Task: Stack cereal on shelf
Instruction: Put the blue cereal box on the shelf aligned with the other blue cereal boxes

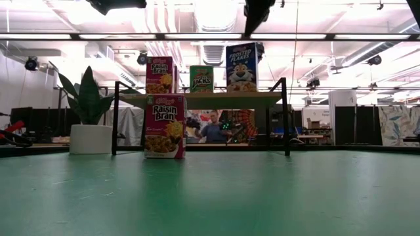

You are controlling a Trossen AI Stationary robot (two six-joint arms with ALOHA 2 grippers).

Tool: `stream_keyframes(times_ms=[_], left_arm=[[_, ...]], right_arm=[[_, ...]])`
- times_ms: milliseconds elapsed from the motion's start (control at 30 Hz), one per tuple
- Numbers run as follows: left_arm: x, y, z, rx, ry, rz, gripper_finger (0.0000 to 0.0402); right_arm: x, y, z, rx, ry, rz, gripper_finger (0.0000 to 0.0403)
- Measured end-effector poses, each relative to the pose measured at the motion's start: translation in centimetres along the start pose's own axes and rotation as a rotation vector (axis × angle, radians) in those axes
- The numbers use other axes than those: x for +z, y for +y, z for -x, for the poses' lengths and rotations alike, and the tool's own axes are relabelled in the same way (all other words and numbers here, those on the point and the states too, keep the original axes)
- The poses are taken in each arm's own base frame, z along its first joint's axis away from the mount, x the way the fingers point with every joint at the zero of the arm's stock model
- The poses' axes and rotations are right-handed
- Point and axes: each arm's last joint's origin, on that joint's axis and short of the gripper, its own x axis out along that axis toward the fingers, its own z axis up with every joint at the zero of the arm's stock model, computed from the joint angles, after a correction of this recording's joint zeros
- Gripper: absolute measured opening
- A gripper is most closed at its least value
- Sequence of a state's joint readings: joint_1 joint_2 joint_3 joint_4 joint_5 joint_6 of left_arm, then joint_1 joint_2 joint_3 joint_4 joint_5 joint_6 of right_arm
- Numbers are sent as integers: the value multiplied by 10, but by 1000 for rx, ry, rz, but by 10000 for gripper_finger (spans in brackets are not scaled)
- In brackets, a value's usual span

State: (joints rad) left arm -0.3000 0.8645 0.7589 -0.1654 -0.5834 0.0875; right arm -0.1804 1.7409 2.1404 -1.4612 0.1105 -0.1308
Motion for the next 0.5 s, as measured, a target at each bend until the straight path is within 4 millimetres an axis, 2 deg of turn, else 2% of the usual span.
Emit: stream_keyframes(times_ms=[200,500], left_arm=[[0,0,0,0,0,0,88],[0,0,0,0,0,0,88]], right_arm=[[-4,-2,-17,-136,79,3,15],[-5,-3,-15,-145,82,1,9]])
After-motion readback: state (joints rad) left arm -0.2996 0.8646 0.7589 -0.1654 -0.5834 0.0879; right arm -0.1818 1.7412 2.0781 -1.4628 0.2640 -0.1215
